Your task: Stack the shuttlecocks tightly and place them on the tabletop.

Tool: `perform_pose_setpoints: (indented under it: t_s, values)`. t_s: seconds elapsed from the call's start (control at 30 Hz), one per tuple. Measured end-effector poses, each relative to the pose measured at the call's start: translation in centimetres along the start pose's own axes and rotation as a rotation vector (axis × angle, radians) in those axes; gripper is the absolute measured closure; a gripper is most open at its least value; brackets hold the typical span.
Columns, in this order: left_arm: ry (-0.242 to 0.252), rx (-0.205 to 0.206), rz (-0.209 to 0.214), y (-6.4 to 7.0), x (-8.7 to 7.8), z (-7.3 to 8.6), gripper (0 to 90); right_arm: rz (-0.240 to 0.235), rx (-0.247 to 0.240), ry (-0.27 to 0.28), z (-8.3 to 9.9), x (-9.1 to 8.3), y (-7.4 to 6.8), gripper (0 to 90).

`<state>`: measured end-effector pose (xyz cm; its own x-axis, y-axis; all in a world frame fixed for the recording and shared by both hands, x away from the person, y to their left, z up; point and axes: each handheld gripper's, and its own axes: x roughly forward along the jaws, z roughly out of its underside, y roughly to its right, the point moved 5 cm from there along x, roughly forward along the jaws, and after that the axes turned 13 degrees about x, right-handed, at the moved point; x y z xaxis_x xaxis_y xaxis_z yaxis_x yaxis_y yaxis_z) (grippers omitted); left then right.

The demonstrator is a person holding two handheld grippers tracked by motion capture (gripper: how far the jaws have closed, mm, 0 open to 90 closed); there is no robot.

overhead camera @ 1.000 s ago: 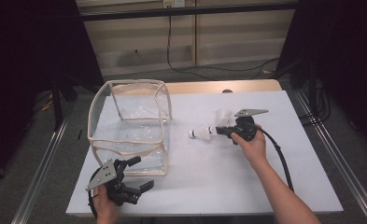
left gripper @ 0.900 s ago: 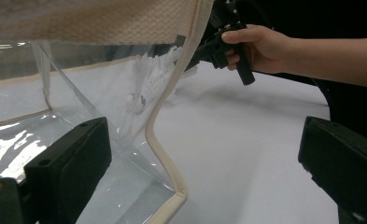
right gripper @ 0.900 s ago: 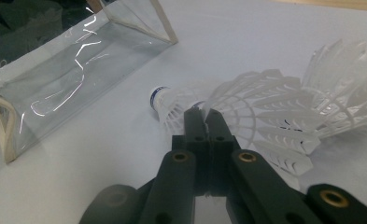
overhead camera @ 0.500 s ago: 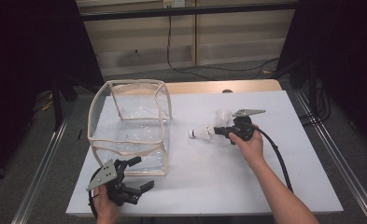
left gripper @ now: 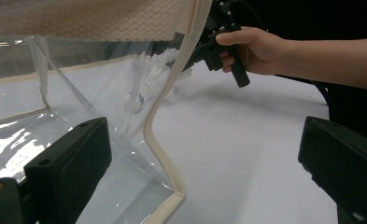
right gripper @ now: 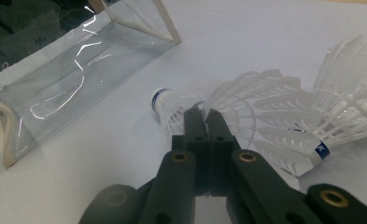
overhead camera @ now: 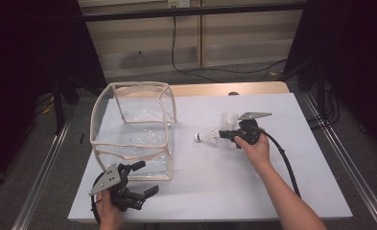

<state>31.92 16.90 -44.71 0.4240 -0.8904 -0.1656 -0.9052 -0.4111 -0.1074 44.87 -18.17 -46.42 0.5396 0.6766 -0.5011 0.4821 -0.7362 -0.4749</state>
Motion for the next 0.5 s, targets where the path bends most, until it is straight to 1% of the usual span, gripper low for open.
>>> perform_pose_setpoints:
  t_s: [0.5]
  values:
    - [-0.005,0.004,0.000,-0.03,-0.02,0.04,2.8,-0.006,-0.001,0.002,0.05,0.26,0.05,90.0]
